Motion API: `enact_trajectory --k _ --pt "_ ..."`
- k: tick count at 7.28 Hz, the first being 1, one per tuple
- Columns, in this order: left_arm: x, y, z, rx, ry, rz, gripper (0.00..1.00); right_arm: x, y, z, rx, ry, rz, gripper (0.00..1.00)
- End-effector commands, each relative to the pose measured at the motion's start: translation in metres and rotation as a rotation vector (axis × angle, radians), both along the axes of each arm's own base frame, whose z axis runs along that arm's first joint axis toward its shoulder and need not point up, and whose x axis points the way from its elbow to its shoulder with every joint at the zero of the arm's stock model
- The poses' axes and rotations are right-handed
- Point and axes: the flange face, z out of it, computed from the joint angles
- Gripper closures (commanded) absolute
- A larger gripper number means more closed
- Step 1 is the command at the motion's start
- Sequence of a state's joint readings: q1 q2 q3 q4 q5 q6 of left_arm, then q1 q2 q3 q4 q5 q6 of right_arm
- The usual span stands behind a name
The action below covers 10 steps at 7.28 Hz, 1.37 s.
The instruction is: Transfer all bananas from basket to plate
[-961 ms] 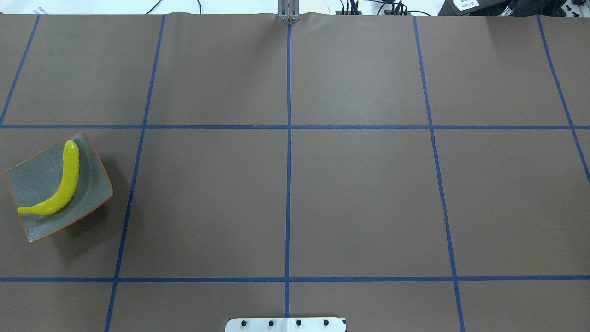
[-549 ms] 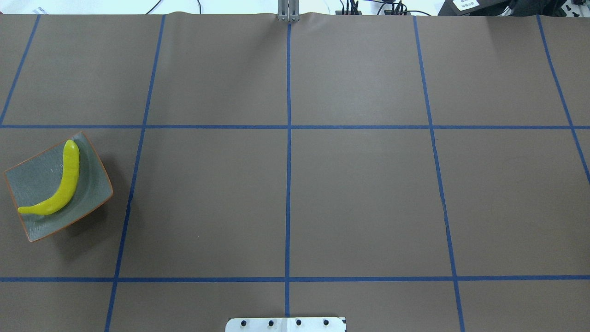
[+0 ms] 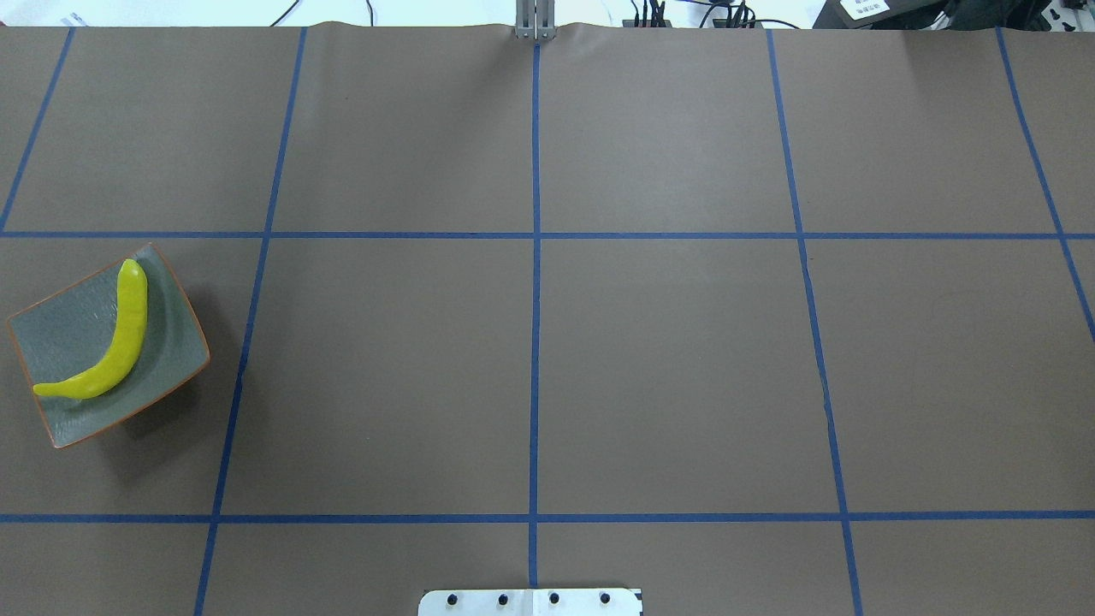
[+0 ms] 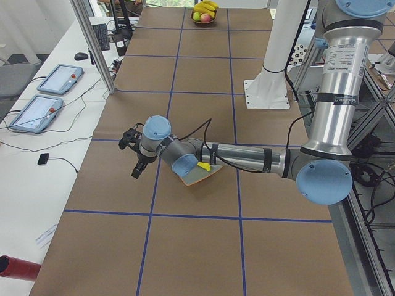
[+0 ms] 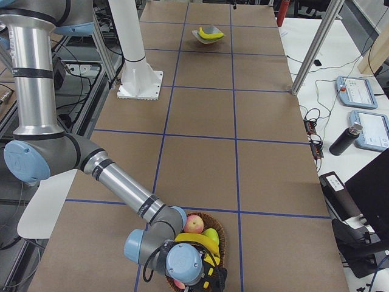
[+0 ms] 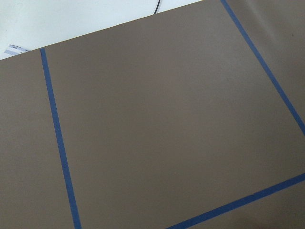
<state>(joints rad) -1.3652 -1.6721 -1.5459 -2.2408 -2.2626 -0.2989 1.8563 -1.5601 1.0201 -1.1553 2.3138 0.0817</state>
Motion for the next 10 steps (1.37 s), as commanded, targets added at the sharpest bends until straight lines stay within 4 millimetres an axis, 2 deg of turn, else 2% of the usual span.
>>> enact_trajectory --k 1,2,6,7,8,9,10 --pt "0.000 0.001 -0.002 0.005 0.001 0.000 0.00 -0.007 0.017 0.010 0.001 0.004 -0.006 0.17" --pt "0.000 0.001 -0.004 0.006 0.001 0.000 0.00 -0.009 0.024 0.014 0.001 0.007 -0.006 0.18" --pt "0.000 0.002 -0.003 0.005 0.001 0.000 0.00 -0.010 0.025 0.014 0.003 0.009 -0.009 0.24" --pt "0.000 0.002 -0.003 0.005 0.001 0.000 0.00 -0.010 0.026 0.015 -0.001 0.008 -0.008 0.35" --pt "0.000 0.002 -0.003 0.005 0.001 0.000 0.00 -0.011 0.027 0.016 -0.002 0.005 -0.008 0.40" --pt "0.000 0.002 -0.003 0.005 0.001 0.000 0.00 -0.012 0.025 0.015 0.001 0.000 -0.010 0.57" --pt "0.000 0.002 -0.003 0.005 0.001 0.000 0.00 -0.015 0.023 0.014 0.004 0.002 -0.019 0.87"
